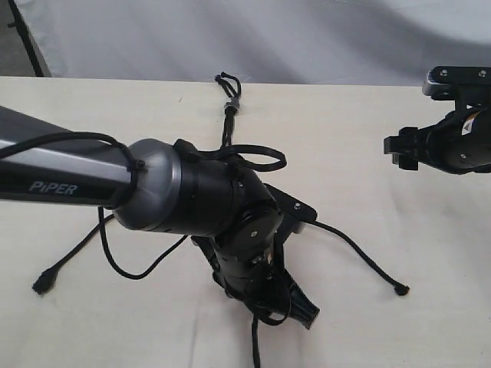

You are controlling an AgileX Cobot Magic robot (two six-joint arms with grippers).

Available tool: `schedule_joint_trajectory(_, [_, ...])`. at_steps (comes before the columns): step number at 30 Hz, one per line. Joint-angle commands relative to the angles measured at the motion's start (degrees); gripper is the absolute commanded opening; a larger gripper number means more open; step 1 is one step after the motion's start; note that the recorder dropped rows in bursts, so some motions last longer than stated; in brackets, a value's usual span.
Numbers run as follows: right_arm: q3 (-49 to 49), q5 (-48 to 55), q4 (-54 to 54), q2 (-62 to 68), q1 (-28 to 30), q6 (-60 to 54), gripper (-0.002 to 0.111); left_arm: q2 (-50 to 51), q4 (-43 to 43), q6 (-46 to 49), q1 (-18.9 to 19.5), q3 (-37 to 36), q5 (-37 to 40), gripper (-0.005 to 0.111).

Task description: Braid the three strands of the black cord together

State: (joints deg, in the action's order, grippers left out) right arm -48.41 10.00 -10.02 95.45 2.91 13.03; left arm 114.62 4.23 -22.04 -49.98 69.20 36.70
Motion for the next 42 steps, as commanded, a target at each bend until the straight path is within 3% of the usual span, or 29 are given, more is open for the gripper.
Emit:
schedule_joint_trajectory(1, [-0.16,-0.24,-0.10,-0.43,0.24,0.15,0.073,0.33,-0.47,2.98,-0.34,-0.01,2.95,0.000])
schedule_joint_trajectory(6, [-0.16,-0.47,-0.10,-0.43,0.24,0.15,0.073,-3.53,2.85,5.33,0.17,-0.01,7.34,0.001])
schedule_joint_trajectory(10, [-0.16,-0.47,-0.10,-0.43,0.24,0.15,0.073,-8.70,13.53,0.32,2.29,-0.01,16.00,0.001])
schedule_joint_trajectory(14, [-0.16,-0.41,-0.10,-0.43,0.24,0.26,0.073,-12.43,26.86,-5.48,6.47,-0.13,22.97,0.001])
schedule_joint_trajectory(18, [-0.16,-0.30,-0.10,-0.43,0.24,0.26,0.073,-12.47,31.05,-5.48,13.07,-0.13,24.78,0.001])
schedule_joint_trajectory(25, [-0.16,-0.52,-0.10,-0.43,0.24,0.26,0.073,-10.63,31.32,-5.36,23.45,-5.04,14.97,0.001])
schedule_joint_trajectory(29, [-0.16,-0.52,-0.10,-0.43,0.24,0.61,0.073,-10.49,32.46,-4.81,27.65,-8.84,4.14,0.001])
schedule_joint_trajectory(34, [-0.16,-0.52,-0.10,-0.43,0.24,0.61,0.073,-10.49,39.25,-3.10,30.03,-13.23,-5.91,0.001])
schedule_joint_trajectory(42, [-0.16,-0.52,-0.10,-0.43,0.24,0.61,0.073,-9.88,47.85,-0.62,31.40,-18.95,-13.08,0.001])
